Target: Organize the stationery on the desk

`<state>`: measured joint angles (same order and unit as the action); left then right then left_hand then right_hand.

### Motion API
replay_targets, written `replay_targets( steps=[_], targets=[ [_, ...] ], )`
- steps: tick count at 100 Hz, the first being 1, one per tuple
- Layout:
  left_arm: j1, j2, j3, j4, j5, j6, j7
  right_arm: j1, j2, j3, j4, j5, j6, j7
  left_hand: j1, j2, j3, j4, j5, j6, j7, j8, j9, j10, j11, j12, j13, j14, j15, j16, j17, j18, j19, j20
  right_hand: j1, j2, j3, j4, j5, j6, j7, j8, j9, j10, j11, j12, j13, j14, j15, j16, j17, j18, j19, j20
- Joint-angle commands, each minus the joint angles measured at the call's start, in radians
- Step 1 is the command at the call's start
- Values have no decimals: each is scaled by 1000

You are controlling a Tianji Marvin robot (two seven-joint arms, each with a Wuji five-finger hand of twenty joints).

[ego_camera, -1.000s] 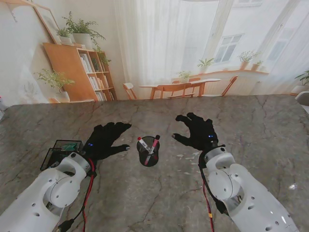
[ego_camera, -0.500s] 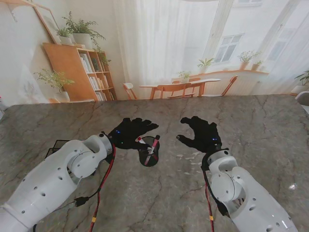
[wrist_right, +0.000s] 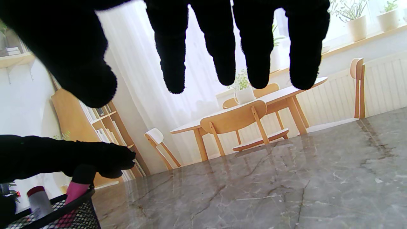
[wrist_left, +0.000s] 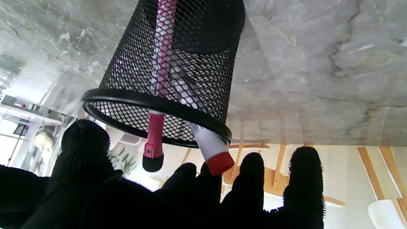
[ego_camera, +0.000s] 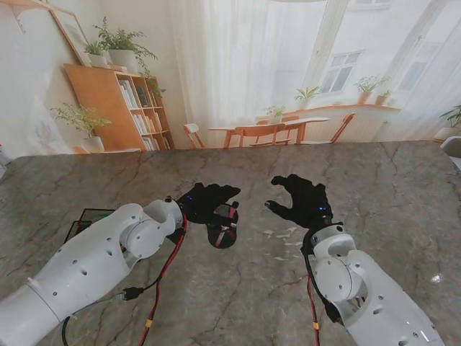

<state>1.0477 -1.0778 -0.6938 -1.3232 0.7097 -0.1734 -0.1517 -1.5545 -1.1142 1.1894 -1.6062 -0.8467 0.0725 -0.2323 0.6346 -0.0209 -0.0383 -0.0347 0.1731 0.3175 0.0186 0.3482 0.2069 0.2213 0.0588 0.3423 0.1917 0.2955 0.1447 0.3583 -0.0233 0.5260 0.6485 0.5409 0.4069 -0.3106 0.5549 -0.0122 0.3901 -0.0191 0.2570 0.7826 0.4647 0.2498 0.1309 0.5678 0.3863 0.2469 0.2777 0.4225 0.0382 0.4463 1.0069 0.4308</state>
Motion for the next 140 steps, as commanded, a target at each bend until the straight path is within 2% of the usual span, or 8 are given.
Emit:
replay_targets(
  steps=[1,22,41,56,77,91,104,140],
  targets=[
    [7,-7,10,-4,0,13,-12,0,-2,-2,3,3,-2,17,-41,-24,7,5,-44,59,16,42,21,13,3,28,17,18,21,16,8,44,31,17,6,14,-11,-8,5,-17,5,-23,4,-13,12,-8,-18,-18,4,12,-18,-21,-9,-11],
    [0,0,40,1,5,47,-46,3,-4,-4,7,8,-4,13,23,-59,11,6,-48,77,30,133,55,37,23,73,59,22,70,78,50,29,130,78,7,17,-14,-8,12,-18,9,-23,12,-13,14,-6,-14,-21,7,13,-16,-21,-7,-10],
    [-15,2,71,18,19,67,-54,6,-4,-8,8,12,-1,17,153,-57,10,7,-40,78,50,208,82,48,55,164,102,-6,169,228,121,-51,268,188,9,21,-16,-8,14,-18,10,-24,16,-14,14,-5,-14,-22,9,13,-17,-21,-7,-10],
    [-18,1,67,26,17,87,-55,7,-4,-9,9,15,-2,18,285,-35,13,8,59,37,98,255,158,43,98,246,184,-28,272,336,244,-133,370,247,8,23,-18,-8,13,-17,10,-25,18,-13,14,-5,-14,-22,10,13,-17,-22,-6,-10],
    [5,-1,17,32,-6,102,-51,7,-5,-10,9,20,3,18,428,-20,17,14,164,-85,126,279,272,4,133,275,323,-75,355,382,430,-220,427,224,4,30,-21,-8,16,-14,11,-26,21,-14,15,-4,-14,-24,11,13,-17,-22,-5,-10],
    [28,-7,-21,29,-60,109,-54,9,-5,-11,12,21,2,17,496,-42,25,22,247,-167,157,291,330,-17,155,277,387,-93,370,383,500,-229,441,199,3,35,-24,-8,19,-12,13,-27,26,-12,16,-3,-12,-24,12,14,-17,-22,-4,-9],
    [47,1,-46,14,-43,96,-61,10,-6,-11,13,21,2,16,505,-48,22,22,288,-209,182,307,351,-31,168,277,402,-100,367,380,509,-223,441,188,3,37,-27,-8,20,-14,13,-27,27,-12,17,-3,-12,-25,14,14,-17,-22,-3,-9],
    [120,43,-155,-57,26,10,-162,11,-7,-12,18,24,1,9,568,-180,40,12,354,-265,306,532,398,-46,196,282,440,-105,381,400,529,-216,470,181,3,47,-35,-9,22,-11,15,-28,33,-11,18,-1,-11,-24,19,15,-17,-24,0,-9]
  ],
)
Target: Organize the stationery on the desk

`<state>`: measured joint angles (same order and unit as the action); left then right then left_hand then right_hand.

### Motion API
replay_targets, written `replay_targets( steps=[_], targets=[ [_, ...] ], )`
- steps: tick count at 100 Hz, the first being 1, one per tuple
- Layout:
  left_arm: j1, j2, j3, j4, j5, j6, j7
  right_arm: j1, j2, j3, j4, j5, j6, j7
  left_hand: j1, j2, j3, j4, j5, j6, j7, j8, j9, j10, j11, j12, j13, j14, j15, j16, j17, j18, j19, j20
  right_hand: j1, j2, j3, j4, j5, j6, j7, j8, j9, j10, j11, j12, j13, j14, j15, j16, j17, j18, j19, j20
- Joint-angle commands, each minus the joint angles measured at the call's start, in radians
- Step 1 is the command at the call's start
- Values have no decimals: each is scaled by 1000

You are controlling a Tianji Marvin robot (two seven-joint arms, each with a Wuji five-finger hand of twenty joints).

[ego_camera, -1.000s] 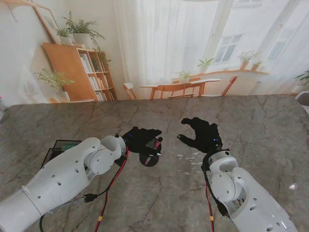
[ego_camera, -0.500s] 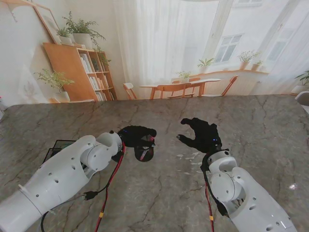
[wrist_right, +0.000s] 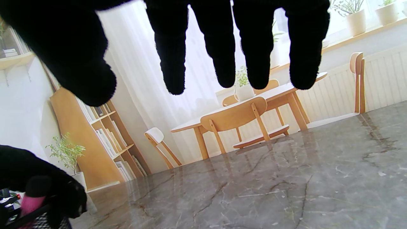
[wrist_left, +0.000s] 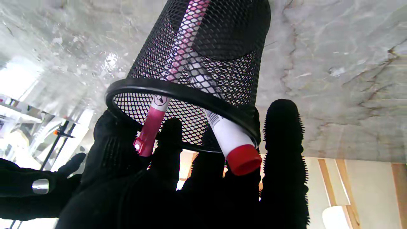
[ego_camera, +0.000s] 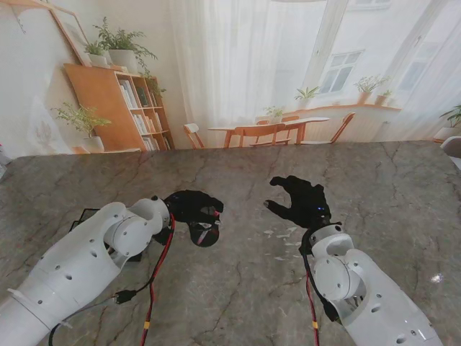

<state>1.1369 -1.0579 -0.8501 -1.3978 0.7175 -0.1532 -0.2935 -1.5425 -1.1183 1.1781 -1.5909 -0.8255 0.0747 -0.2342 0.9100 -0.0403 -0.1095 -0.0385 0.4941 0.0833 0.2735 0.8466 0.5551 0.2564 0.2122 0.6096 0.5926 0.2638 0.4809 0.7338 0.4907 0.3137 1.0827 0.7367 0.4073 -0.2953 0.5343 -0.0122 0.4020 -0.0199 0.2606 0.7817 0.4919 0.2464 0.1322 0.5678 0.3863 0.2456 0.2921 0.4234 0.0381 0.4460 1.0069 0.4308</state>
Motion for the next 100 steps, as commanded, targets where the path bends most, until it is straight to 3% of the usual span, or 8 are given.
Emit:
replay_targets(
  steps=[1,27,38,68,100],
  targets=[
    [33,25,-3,16,21,-13,-23,-1,-3,-1,3,2,-1,11,295,-163,112,16,34,-31,53,36,49,-81,43,15,38,-73,44,25,15,-3,35,-14,2,32,-15,-9,12,-10,12,-27,5,-9,16,-1,-11,-23,4,15,-16,-23,1,-9],
    [95,49,-94,-22,101,-95,-72,-2,-3,0,3,1,1,7,309,-181,118,14,40,-48,76,55,48,-90,45,15,38,-83,38,25,7,-6,29,-13,1,38,-19,-9,12,-9,12,-27,7,-8,17,0,-12,-24,5,14,-18,-26,1,-10],
    [147,59,-158,-77,146,-119,-107,-1,-3,-1,4,1,0,9,315,-185,122,12,41,-52,87,60,47,-95,47,16,38,-89,35,24,5,-8,25,-12,3,38,-19,-8,12,-11,12,-27,7,-7,16,0,-13,-25,5,14,-18,-26,1,-11],
    [242,66,-266,-155,219,-141,-131,-1,-2,-3,5,-3,-2,12,316,-193,120,7,44,-55,110,62,48,-96,52,16,38,-88,35,27,0,-10,27,-5,3,39,-21,-8,12,-10,13,-28,8,-8,16,0,-13,-24,5,14,-19,-26,2,-11],
    [294,70,-324,-193,247,-155,-150,0,-1,-5,7,-5,0,12,320,-202,118,5,49,-58,134,62,53,-97,53,15,40,-85,34,28,-6,-5,27,3,4,40,-22,-8,11,-10,13,-28,8,-7,16,1,-14,-23,6,14,-19,-27,2,-12]
  ],
)
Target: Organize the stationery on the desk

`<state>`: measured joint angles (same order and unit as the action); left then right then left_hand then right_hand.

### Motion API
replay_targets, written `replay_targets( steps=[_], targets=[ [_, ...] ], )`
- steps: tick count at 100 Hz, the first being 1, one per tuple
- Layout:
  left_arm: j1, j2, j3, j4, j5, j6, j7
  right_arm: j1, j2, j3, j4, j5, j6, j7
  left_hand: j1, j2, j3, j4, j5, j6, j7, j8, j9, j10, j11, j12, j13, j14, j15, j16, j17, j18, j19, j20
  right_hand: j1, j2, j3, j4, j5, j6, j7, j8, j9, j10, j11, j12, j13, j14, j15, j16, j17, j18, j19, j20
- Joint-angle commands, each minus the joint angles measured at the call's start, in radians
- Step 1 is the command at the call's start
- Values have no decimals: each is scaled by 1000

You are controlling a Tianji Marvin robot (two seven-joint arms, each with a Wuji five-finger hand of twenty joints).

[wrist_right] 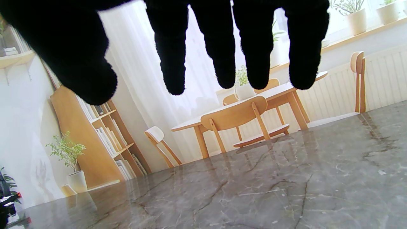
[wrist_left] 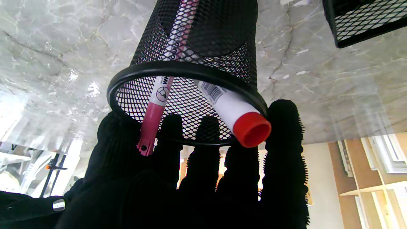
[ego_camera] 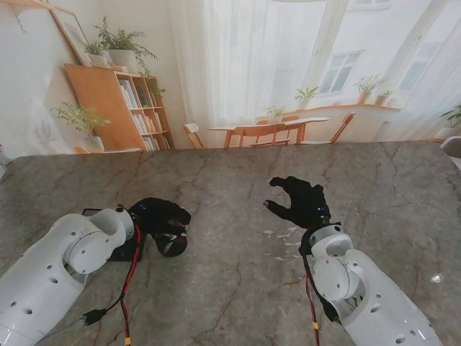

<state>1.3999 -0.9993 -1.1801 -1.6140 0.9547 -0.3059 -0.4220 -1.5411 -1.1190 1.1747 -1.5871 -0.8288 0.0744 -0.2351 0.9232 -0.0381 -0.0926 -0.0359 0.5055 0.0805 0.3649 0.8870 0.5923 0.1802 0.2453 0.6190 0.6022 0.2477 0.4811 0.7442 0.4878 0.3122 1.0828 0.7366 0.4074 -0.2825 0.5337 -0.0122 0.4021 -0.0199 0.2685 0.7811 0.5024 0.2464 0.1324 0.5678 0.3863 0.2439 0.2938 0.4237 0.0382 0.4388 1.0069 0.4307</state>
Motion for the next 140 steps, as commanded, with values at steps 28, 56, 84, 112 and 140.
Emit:
replay_targets(
  steps=[28,56,84,112,140],
  targets=[
    [68,13,-27,-7,12,-14,-33,0,-1,-3,5,-2,0,12,264,-173,84,-4,21,-46,22,-5,9,-20,5,-3,18,-62,20,14,-19,10,22,9,5,28,-23,-8,12,-11,5,-28,-2,-7,16,1,-13,-22,6,14,-20,-19,2,-12],
    [68,17,-40,-17,24,-42,-54,1,-1,-5,7,1,2,14,233,-156,81,0,20,-39,-25,-18,3,-21,-29,-33,-1,-58,-1,6,-47,22,10,24,4,33,-24,-8,14,-10,5,-28,-1,-8,16,1,-13,-23,6,14,-19,-20,3,-12],
    [70,19,-43,-22,14,-42,-70,3,-1,-7,8,2,5,14,108,-65,70,10,-12,-7,-160,-161,-36,-18,-80,-84,-45,-37,-63,-31,-110,74,-43,43,5,36,-26,-8,14,-9,6,-28,0,-7,16,1,-13,-22,7,14,-20,-20,3,-13],
    [78,14,-54,-36,20,-46,-39,2,-1,-7,8,3,9,18,-98,-51,59,0,-113,57,-238,-278,-138,-1,-137,-154,-147,0,-191,-150,-236,175,-168,15,6,36,-27,-7,14,-10,6,-28,2,-8,17,2,-14,-23,8,14,-20,-22,4,-13],
    [98,10,-79,-64,26,-48,-21,1,-1,-5,7,3,9,16,-194,-42,58,0,-177,92,-288,-356,-173,6,-148,-176,-175,5,-223,-190,-272,213,-224,-20,7,36,-28,-7,14,-8,5,-29,1,-7,16,2,-13,-24,8,15,-21,-21,4,-13]
  ],
)
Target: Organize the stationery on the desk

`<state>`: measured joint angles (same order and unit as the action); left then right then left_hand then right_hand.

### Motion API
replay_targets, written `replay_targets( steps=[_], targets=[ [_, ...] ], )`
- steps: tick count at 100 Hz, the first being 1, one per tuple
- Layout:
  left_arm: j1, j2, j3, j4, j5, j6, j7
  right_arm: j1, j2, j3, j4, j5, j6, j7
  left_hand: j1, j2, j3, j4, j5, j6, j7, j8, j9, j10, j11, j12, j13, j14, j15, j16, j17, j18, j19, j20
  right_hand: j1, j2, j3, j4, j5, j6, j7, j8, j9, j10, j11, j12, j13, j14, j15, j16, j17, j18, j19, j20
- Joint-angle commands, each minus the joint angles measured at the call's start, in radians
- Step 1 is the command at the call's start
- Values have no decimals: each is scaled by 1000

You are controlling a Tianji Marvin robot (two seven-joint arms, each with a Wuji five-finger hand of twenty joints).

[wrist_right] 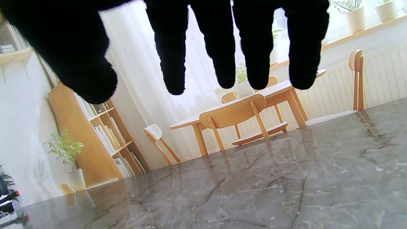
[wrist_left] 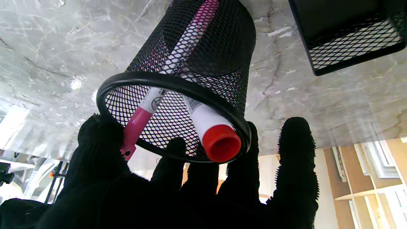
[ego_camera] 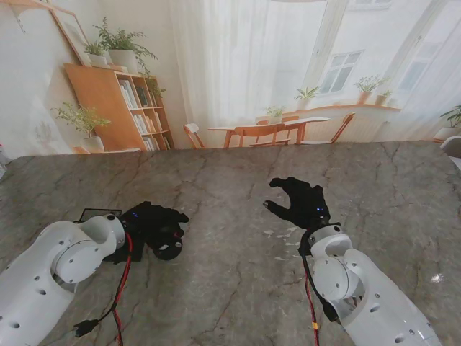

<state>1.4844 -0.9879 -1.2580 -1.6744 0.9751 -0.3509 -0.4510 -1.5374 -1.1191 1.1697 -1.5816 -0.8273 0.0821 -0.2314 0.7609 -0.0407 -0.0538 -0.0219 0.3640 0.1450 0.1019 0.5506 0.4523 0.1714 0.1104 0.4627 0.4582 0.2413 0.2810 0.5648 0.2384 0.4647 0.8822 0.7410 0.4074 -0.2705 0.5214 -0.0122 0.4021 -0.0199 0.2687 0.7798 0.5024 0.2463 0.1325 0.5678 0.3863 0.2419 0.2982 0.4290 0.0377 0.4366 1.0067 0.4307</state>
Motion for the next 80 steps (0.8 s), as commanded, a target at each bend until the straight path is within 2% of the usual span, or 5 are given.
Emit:
replay_targets(
  steps=[1,11,29,48,80],
  targets=[
    [14,-2,-2,-5,6,-3,9,-3,-1,0,2,1,1,12,-33,-38,20,-14,-40,29,-27,-22,-36,15,-14,-21,-34,12,-25,-13,-25,62,-26,-26,7,24,-16,-7,14,-7,5,-27,1,-7,16,2,-14,-22,4,9,-21,-19,4,-13],
    [23,-4,-14,-15,11,-2,18,-3,-1,1,1,1,1,13,-51,-23,21,-14,-82,39,-40,-65,-74,20,-35,-58,-70,20,-70,-68,-61,90,-86,-75,6,25,-16,-7,12,-9,5,-28,0,-8,16,1,-14,-22,4,9,-20,-19,4,-13],
    [41,-13,-30,-38,-19,37,53,-2,-1,1,2,1,-2,13,-62,-6,20,-13,-129,32,-52,-100,-141,26,-62,-135,-178,46,-152,-220,-179,145,-254,-263,6,25,-16,-7,11,-8,4,-28,0,-7,16,1,-13,-22,3,9,-21,-20,3,-14],
    [65,-24,-53,-78,-44,72,94,-2,-1,0,4,1,-4,12,-68,-14,20,-13,-125,22,-52,-105,-141,20,-63,-148,-190,48,-156,-241,-198,147,-282,-297,6,24,-16,-7,10,-11,4,-28,-1,-8,15,1,-14,-22,2,9,-21,-20,2,-14],
    [109,-26,-103,-137,16,48,111,-5,-2,3,4,0,-4,6,-61,-31,21,-13,-66,25,-21,-88,-113,25,-55,-146,-172,50,-148,-240,-185,150,-268,-298,6,24,-16,-7,10,-9,4,-28,-1,-8,16,1,-15,-22,2,9,-22,-20,2,-14]
  ],
)
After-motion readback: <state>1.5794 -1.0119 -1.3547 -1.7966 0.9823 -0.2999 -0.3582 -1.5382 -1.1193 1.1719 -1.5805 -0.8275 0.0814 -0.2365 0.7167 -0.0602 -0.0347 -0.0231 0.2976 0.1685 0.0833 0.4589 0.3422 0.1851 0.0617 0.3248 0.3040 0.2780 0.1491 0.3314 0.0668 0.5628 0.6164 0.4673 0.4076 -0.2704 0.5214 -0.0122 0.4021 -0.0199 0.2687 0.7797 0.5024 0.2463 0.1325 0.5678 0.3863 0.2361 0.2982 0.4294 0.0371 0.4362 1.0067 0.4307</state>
